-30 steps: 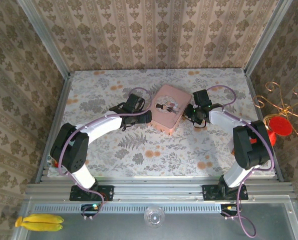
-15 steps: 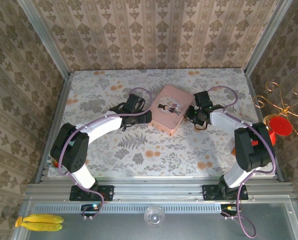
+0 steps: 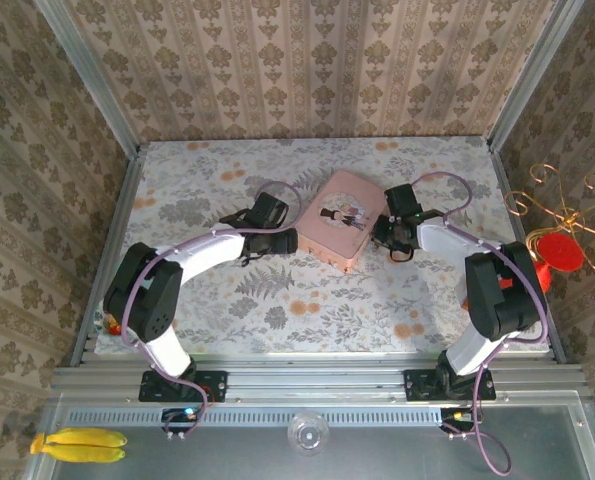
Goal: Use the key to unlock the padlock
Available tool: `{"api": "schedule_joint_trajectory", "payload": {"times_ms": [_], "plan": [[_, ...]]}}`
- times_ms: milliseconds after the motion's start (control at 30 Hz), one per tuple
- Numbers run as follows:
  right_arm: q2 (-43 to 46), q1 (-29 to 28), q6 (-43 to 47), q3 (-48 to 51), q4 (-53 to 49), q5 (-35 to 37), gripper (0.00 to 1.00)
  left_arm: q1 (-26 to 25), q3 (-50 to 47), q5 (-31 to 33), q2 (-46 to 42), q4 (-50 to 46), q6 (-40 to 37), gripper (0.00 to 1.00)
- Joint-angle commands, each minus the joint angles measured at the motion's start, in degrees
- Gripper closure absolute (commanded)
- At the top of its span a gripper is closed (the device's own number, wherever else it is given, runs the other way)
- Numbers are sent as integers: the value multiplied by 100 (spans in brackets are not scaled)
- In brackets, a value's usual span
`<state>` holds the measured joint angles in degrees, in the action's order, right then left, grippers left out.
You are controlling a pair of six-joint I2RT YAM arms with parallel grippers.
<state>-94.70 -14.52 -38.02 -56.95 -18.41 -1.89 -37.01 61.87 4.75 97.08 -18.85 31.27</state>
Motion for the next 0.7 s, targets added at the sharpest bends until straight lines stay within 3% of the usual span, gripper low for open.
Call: {"api": "schedule_joint_trajectory", "payload": {"times_ms": [0,333,667], "plan": [[-62,-237,96,-194,123,-44,86,102,-165,58,-350,-54,-33,21],[-409,-1225,19,-959,75,-66,88,612,-570,174,-1433,-72,-310,19],[-725,-1501,30,-1113,0,-288,88,748,-471,-123,-1182,-133,-513,18]]}}
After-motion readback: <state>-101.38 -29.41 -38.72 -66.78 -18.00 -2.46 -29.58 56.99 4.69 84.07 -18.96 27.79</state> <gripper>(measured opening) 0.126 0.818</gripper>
